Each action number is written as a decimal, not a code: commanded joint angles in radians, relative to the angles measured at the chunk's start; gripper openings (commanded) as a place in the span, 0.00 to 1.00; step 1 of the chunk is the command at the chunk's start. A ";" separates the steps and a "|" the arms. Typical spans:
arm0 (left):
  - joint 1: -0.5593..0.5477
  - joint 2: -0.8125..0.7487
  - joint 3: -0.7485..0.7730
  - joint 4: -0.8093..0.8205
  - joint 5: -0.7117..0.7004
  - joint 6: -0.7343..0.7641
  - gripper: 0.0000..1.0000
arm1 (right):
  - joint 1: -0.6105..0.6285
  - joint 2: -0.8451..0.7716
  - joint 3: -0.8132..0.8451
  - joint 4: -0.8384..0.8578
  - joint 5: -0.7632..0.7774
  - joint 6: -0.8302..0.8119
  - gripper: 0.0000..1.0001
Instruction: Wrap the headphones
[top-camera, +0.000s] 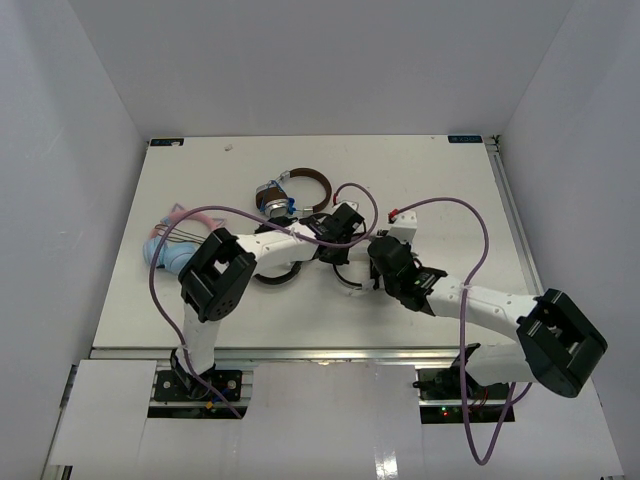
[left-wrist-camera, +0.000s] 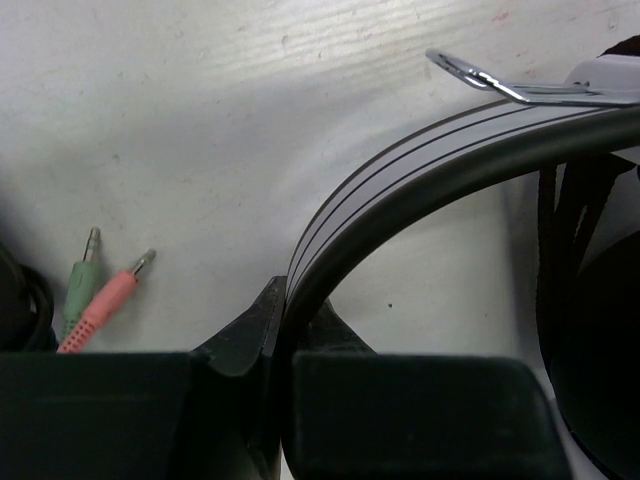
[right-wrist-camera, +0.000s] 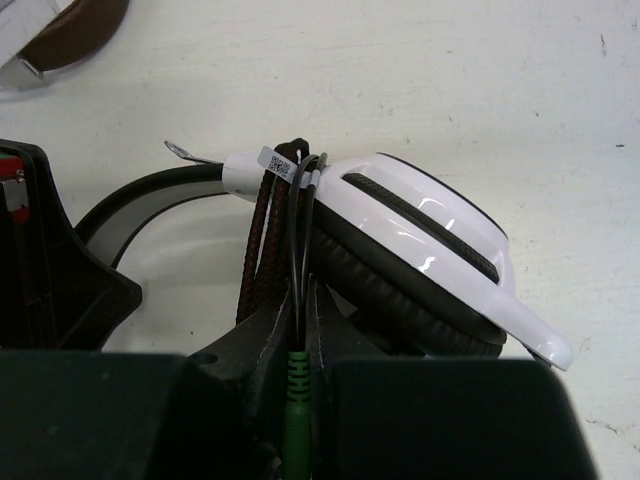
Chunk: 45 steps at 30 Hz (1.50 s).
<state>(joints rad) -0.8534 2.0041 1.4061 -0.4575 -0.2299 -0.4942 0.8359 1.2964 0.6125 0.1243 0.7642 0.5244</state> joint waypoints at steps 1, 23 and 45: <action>0.007 0.004 0.065 0.153 0.048 0.019 0.02 | -0.026 0.034 0.019 0.074 -0.018 -0.033 0.08; 0.029 0.194 0.300 0.262 0.228 0.125 0.65 | -0.155 0.207 0.158 0.089 -0.009 -0.140 0.19; 0.056 0.089 0.325 0.100 0.179 0.154 0.86 | -0.153 0.107 0.188 0.044 -0.016 -0.182 0.36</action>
<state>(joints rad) -0.7967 2.1923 1.6856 -0.3357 -0.0231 -0.3585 0.6754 1.4618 0.7635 0.1743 0.7441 0.3720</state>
